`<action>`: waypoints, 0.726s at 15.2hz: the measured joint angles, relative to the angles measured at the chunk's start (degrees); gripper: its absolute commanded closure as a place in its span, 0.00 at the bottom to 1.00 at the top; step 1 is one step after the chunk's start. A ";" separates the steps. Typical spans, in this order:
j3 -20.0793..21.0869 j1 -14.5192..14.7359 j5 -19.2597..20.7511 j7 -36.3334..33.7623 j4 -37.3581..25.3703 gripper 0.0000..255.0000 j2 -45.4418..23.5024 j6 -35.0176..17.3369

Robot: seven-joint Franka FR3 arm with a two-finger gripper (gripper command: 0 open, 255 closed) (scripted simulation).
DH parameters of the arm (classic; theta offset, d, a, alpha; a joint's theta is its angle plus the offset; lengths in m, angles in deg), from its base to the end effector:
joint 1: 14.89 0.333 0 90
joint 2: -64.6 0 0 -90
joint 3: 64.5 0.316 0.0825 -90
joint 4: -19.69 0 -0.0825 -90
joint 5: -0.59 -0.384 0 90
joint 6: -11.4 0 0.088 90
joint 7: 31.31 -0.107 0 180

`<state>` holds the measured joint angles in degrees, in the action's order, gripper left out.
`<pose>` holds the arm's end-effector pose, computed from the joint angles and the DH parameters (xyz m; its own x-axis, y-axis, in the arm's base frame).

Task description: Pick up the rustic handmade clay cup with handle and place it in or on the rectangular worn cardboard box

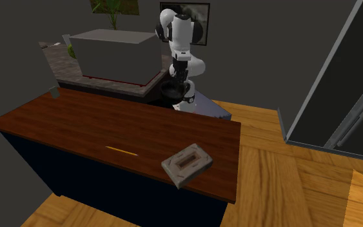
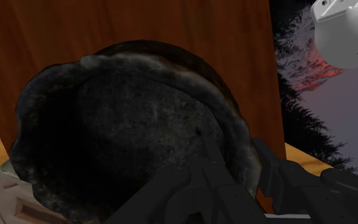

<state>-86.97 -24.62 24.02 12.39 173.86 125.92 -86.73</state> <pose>0.2025 -0.1826 0.4977 0.9080 0.4190 0.0000 0.4172 -0.9042 0.0908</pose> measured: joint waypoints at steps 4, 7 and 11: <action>-0.88 2.06 -0.51 -0.36 -4.00 1.00 -5.94 -2.14; -2.59 4.72 -1.13 -0.67 -8.45 1.00 -13.86 -5.93; -5.01 8.26 -2.95 -0.04 -15.79 1.00 -24.04 -9.21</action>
<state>-91.99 -16.36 21.08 12.35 158.08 101.88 -95.94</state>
